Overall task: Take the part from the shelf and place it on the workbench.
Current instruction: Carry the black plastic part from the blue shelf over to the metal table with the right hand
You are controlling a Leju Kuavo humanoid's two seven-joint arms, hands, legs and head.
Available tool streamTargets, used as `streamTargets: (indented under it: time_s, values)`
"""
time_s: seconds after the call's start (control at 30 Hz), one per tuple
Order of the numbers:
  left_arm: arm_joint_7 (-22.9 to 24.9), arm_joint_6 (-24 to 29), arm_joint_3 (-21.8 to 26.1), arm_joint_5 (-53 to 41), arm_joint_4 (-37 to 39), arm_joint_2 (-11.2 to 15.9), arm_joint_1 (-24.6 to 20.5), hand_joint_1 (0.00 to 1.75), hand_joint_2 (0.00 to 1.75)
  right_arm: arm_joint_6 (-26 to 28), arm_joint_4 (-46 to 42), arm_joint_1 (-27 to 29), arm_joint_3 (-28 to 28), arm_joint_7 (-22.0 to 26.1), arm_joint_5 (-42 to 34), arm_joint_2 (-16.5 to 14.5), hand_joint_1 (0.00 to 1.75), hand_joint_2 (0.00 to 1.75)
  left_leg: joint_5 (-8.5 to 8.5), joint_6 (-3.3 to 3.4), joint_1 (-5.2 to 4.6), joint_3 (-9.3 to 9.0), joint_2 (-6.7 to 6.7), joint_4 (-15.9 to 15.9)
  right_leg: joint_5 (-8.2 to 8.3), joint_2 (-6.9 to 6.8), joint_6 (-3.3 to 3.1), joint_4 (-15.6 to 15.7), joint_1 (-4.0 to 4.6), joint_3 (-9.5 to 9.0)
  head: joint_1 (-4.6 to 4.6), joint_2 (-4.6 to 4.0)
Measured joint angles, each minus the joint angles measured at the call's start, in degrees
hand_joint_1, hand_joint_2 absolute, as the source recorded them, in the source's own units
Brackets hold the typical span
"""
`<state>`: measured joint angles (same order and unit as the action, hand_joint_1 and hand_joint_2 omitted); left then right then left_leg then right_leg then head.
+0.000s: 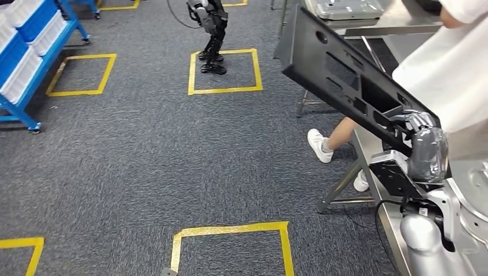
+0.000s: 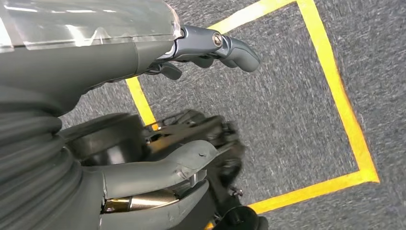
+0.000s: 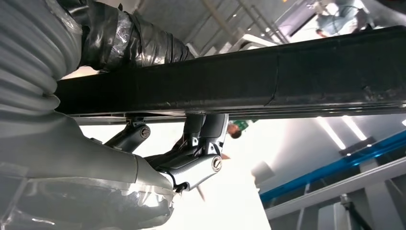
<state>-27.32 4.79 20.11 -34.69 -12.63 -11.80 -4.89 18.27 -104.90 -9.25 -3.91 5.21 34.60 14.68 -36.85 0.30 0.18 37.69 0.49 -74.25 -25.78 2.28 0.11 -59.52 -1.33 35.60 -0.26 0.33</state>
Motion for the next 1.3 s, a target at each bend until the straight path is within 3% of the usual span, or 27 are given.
streamTargets:
  time_s: [0.07, 0.13, 0.2, 0.23, 0.27, 0.3, 0.37, 0.4, 0.43, 0.5, 0.53, 0.57, 0.63, 0.7, 0.8, 0.87, 0.93, 1.0, 1.03, 1.1, 1.17, 1.23, 1.3]
  values:
    - [0.04, 0.01, 0.0, -0.18, 0.0, 0.01, -0.04, 0.0, 1.75, 0.4, 0.4, -0.38, 0.73, -0.47, 1.09, -0.16, 1.75, 1.75, 3.56, 0.17, 0.08, -1.61, -0.55, 3.98, -0.01, 1.55, 0.03, -0.27, -0.03, 0.02, 0.01, 0.0]
    - [0.04, 0.04, 0.0, -0.34, 0.0, 0.02, -0.05, 0.0, 1.75, 1.27, 0.78, -1.1, 1.37, -1.05, 2.78, -0.22, 1.75, 1.75, 6.95, 0.46, 0.37, -4.53, -3.55, 10.99, 0.02, 3.08, 0.26, -0.65, -0.1, 0.34, 0.02, 0.0]
    - [0.05, 0.06, 0.01, -0.4, 0.0, 0.02, -0.08, 0.0, 1.75, 2.28, 1.14, -1.96, 1.95, -1.6, 4.36, -0.26, 1.75, 1.75, 7.7, 0.69, 0.43, -5.69, -5.87, 14.13, 0.39, 4.64, 1.01, -0.81, -0.29, 1.11, 0.02, 0.0]
    - [0.06, 0.07, 0.01, -0.43, 0.0, 0.02, -0.09, 0.0, 1.75, 2.63, 1.3, -2.25, 2.15, -1.85, 4.88, -0.26, 1.75, 1.75, 7.76, 0.81, 0.3, -5.73, -5.72, 14.41, 0.7, 5.47, 1.54, -0.71, -0.39, 1.45, 0.0, 0.0]
    - [0.07, 0.08, 0.02, -0.44, 0.0, -0.01, -0.13, 0.0, 1.75, 2.84, 1.42, -2.35, 2.28, -2.05, 5.21, -0.24, 1.75, 1.75, 7.95, 1.14, 0.34, -5.81, -4.97, 14.73, 1.0, 6.23, 2.03, -0.49, -0.56, 1.63, 0.0, 0.0]
    - [0.07, 0.09, 0.04, -0.46, 0.0, -0.05, -0.17, 0.0, 1.75, 2.99, 1.52, -2.31, 2.32, -2.19, 5.38, -0.18, 1.75, 1.75, 8.27, 1.57, 0.39, -5.97, -4.16, 15.21, 0.99, 5.79, 2.38, -0.53, -0.55, 1.83, 0.03, 0.0]
    - [0.05, 0.12, 0.07, -0.49, 0.0, -0.16, -0.3, 0.0, 1.75, 3.22, 1.66, -2.59, 2.35, -2.36, 5.5, 0.04, 1.75, 1.75, 8.89, 2.45, 0.57, -6.29, -2.37, 16.2, -0.85, 2.69, 2.77, -3.32, -0.24, 3.27, 0.22, 0.0]
    - [0.04, 0.13, 0.08, -0.49, 0.0, -0.19, -0.32, 0.0, 1.75, 3.32, 1.71, -2.77, 2.36, -2.43, 5.46, 0.11, 1.75, 1.75, 9.01, 2.69, 0.43, -6.36, -1.48, 16.36, -2.56, 0.51, 2.84, -6.31, -0.09, 4.69, 0.3, 0.0]
    - [0.04, 0.13, 0.09, -0.49, 0.0, -0.19, -0.27, 0.0, 1.75, 3.36, 1.75, -2.94, 2.37, -2.52, 5.32, 0.17, 1.75, 1.75, 9.02, 2.85, 0.31, -6.34, -0.58, 16.39, -4.32, -0.77, 2.94, -9.87, -0.05, 6.32, 0.37, 0.0]
    - [0.04, 0.13, 0.11, -0.48, 0.0, -0.18, -0.13, 0.0, 1.75, 3.38, 1.88, -2.78, 2.33, -2.76, 4.87, 0.19, 1.75, 1.75, 8.91, 2.98, 0.14, -6.29, 1.24, 16.34, -5.74, -1.78, 3.09, -14.49, -0.12, 8.26, 0.37, 0.0]
    - [0.04, 0.13, 0.12, -0.46, 0.0, -0.17, -0.11, 0.0, 1.75, 3.37, 1.95, -2.65, 2.29, -2.84, 4.65, 0.21, 1.75, 1.75, 8.81, 2.97, 0.11, -6.3, 2.14, 16.3, -4.99, -2.07, 3.1, -14.03, -0.13, 7.81, 0.37, 0.0]
    - [0.04, 0.13, 0.13, -0.45, 0.0, -0.17, -0.14, 0.0, 1.75, 3.37, 2.01, -2.56, 2.22, -2.88, 4.48, 0.26, 1.75, 1.75, 8.68, 2.9, 0.1, -6.34, 2.95, 16.24, -3.47, -2.54, 3.04, -11.55, -0.12, 6.28, 0.37, 0.0]
    - [0.03, 0.13, 0.13, -0.44, 0.0, -0.19, -0.24, 0.0, 1.75, 3.37, 2.04, -2.56, 2.02, -2.9, 4.29, 0.4, 1.75, 1.75, 8.29, 2.5, -0.11, -6.46, 4.36, 16.01, -0.58, -4.83, 2.71, -4.18, 0.3, 2.0, 0.38, 0.0]
    - [0.01, 0.13, 0.13, -0.47, 0.0, -0.19, -0.3, 0.0, 1.75, 3.38, 2.02, -2.46, 1.81, -2.9, 4.17, 0.51, 1.75, 1.75, 7.9, 1.97, -0.45, -6.62, 5.56, 15.82, 0.21, -6.34, 2.07, -0.19, 0.89, -0.07, 0.35, 0.0]
    - [-0.02, 0.13, 0.13, -0.56, 0.0, -0.18, -0.4, 0.0, 1.75, 3.43, 1.98, -1.65, 1.43, -2.92, 4.16, 0.66, 1.75, 1.75, 7.34, 1.2, -0.57, -6.97, 6.86, 15.77, 0.21, -4.67, 1.18, 0.3, 0.95, 0.05, 0.34, 0.0]
    - [-0.04, 0.15, 0.13, -0.66, 0.0, -0.18, -0.46, 0.0, 1.75, 3.56, 1.93, -1.21, 1.17, -2.95, 4.45, 0.81, 1.75, 1.75, 5.47, 0.68, -0.3, -6.29, 4.4, 13.55, 0.46, -3.41, 0.53, 0.66, 0.6, -0.08, 0.33, 0.0]
    - [-0.02, 0.17, 0.13, -0.75, 0.0, -0.17, -0.36, 0.0, 1.75, 3.71, 1.93, -0.97, 1.04, -3.0, 4.79, 0.84, 1.75, 1.75, 1.87, 0.44, -0.05, -3.39, 1.06, 6.94, 0.57, -2.09, 0.06, 0.77, 0.48, -0.11, 0.32, 0.0]
    - [0.03, 0.21, 0.13, -0.76, 0.0, -0.16, -0.14, 0.0, 1.75, 3.8, 2.04, -0.63, 0.97, -3.13, 4.94, 0.81, 1.75, 1.75, -0.16, 0.36, -0.03, -0.26, 0.11, 0.59, 0.57, -0.57, -0.08, 0.72, 0.52, -0.11, 0.32, 0.0]
    - [0.05, 0.23, 0.13, -0.76, 0.0, -0.16, -0.08, 0.0, 1.75, 3.84, 2.12, -0.46, 0.92, -3.2, 4.97, 0.82, 1.75, 1.75, 0.47, 0.36, -0.02, 0.19, 0.01, 0.0, 0.57, 0.26, -0.08, 0.64, 0.52, -0.11, 0.32, 0.0]
    - [0.05, 0.24, 0.13, -0.76, 0.0, -0.14, -0.09, 0.0, 1.75, 3.88, 2.2, -0.27, 0.86, -3.31, 5.0, 0.82, 1.75, 1.75, 4.51, 0.51, 0.11, -1.72, -0.75, 4.95, 0.53, 1.98, -0.01, 0.36, 0.44, -0.13, 0.32, 0.0]
    - [0.04, 0.24, 0.13, -0.78, 0.0, -0.12, -0.13, 0.0, 1.75, 3.98, 2.21, -0.28, 0.83, -3.39, 5.05, 0.82, 1.75, 1.75, 7.55, 0.78, 0.43, -4.46, -3.8, 11.55, 0.47, 3.64, 0.28, -0.07, 0.4, 0.13, 0.34, 0.0]
    - [0.05, 0.25, 0.13, -0.83, 0.0, -0.11, -0.15, 0.0, 1.75, 4.16, 2.21, -0.29, 0.78, -3.43, 5.1, 0.84, 1.75, 1.75, 7.9, 0.98, 0.56, -5.49, -5.74, 14.1, 0.73, 5.15, 0.96, -0.3, 0.27, 0.8, 0.35, 0.0]
    - [0.06, 0.3, 0.14, -0.91, 0.0, -0.1, -0.17, 0.0, 1.75, 4.26, 2.22, 0.01, 0.56, -3.48, 5.16, 0.86, 1.75, 1.75, 8.19, 1.46, 0.44, -5.68, -4.54, 14.68, 1.17, 6.22, 1.81, -0.2, -0.07, 1.37, 0.32, 0.0]
